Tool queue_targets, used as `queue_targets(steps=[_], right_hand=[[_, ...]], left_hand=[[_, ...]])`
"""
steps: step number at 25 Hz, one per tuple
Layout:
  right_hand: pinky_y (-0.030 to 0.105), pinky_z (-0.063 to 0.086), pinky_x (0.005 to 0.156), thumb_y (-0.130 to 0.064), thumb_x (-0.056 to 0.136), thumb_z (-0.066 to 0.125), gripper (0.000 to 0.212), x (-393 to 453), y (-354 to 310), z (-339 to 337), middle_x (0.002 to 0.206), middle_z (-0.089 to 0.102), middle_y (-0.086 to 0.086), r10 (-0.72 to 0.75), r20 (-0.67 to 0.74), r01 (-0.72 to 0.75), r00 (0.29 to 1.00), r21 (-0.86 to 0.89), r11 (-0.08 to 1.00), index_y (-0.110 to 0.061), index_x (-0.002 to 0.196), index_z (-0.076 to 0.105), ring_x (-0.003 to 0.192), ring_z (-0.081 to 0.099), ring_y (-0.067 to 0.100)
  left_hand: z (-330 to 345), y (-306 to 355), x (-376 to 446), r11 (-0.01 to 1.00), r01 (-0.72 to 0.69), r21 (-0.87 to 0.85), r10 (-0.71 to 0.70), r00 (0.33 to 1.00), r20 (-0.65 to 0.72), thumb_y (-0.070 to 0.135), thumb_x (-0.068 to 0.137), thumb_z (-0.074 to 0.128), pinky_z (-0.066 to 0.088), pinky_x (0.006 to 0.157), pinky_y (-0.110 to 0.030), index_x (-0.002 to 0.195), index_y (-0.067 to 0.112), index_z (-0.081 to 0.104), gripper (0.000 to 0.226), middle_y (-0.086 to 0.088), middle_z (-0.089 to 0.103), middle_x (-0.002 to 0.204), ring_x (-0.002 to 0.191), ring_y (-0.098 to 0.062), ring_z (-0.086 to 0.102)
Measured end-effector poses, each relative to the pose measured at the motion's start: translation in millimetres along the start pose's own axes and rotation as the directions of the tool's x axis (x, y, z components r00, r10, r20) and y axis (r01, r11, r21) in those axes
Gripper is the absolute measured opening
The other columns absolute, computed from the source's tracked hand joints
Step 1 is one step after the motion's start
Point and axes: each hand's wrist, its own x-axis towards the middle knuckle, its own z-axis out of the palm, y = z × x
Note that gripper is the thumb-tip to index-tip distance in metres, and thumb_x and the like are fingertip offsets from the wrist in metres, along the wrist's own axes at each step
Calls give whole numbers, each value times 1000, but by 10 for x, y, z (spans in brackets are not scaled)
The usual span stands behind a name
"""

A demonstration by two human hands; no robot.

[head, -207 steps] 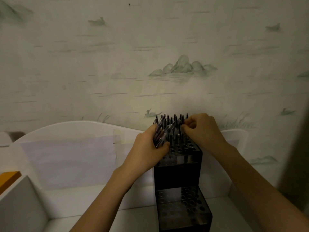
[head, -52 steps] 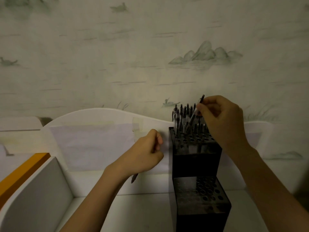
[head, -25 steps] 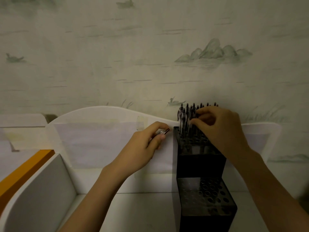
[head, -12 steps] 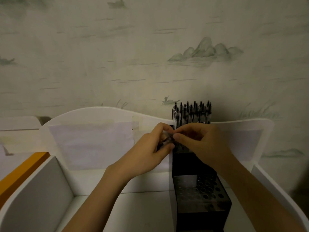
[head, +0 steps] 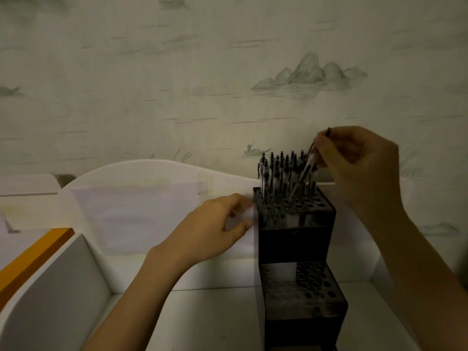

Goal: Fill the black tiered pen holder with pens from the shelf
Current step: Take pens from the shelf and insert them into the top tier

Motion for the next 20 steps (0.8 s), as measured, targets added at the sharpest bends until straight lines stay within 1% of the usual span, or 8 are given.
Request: queue_targets(steps=[2, 4, 8, 10, 13, 17, 19, 20], right_hand=[[38, 61, 74, -24, 90, 69, 20, 38, 33, 15, 82, 74, 2, -69, 14, 70, 998, -160, 985, -8, 101, 71, 74, 72, 17], [36, 61, 73, -25, 90, 69, 21, 41, 66, 74, 81, 73, 1, -125, 25, 128, 992, -254, 959, -7, 101, 71, 72, 71, 14], [31, 60, 71, -23, 90, 69, 18, 47, 153, 156, 79, 72, 1, -165, 33, 168, 986, -278, 946, -7, 99, 71, 70, 71, 12], [26, 59, 69, -23, 89, 70, 17, 50, 212, 199, 77, 72, 2, -149, 62, 161, 987, -287, 944, -8, 98, 71, 69, 70, 11], [15, 56, 67, -22, 87, 72, 19, -1, 304, 273, 79, 73, 4, -94, 130, 133, 987, -343, 930, -7, 99, 72, 68, 68, 9], [15, 56, 65, -25, 83, 77, 20, -3, 318, 249, 75, 73, -1, -23, 143, 71, 989, -342, 937, -10, 94, 74, 65, 68, 6], [12, 55, 63, -28, 82, 78, 19, 64, 280, 217, 71, 71, -3, -3, 190, 76, 982, -378, 923, -11, 91, 73, 62, 67, 3], [14, 55, 65, -28, 81, 78, 19, 105, 261, 214, 70, 71, -4, 12, 227, 82, 974, -401, 913, -12, 89, 73, 61, 67, 3]], left_hand=[[10, 1, -7, 997, -17, 80, 20, 999, -37, 44, 92, 57, 46, 88, -22, 129, 32, 51, 39, 14, 59, 125, 111, -4, 54], [13, 12, -15, 991, -34, 127, 43, 996, -75, 44, 92, 56, 43, 92, -21, 131, 31, 50, 41, 13, 56, 129, 115, -7, 52], [8, 23, -26, 987, -36, 160, 51, 994, -93, 45, 93, 55, 44, 96, -26, 133, 32, 48, 42, 12, 54, 133, 117, -9, 51], [2, 16, -35, 984, -28, 175, 45, 994, -95, 45, 93, 55, 45, 97, -29, 134, 32, 47, 43, 12, 54, 133, 117, -10, 51], [0, 7, -50, 984, -15, 180, 33, 995, -96, 45, 93, 55, 45, 97, -30, 134, 33, 46, 44, 12, 54, 133, 117, -11, 51], [12, 10, -54, 985, -10, 174, 28, 995, -100, 45, 93, 55, 46, 97, -32, 134, 33, 46, 44, 12, 54, 132, 117, -11, 51], [21, 27, -49, 986, -2, 164, 20, 994, -106, 45, 93, 55, 46, 96, -33, 133, 33, 47, 43, 13, 55, 130, 115, -10, 52], [26, 37, -48, 987, 0, 158, 18, 994, -110, 45, 93, 55, 46, 95, -33, 132, 33, 47, 42, 13, 55, 129, 115, -9, 52]])
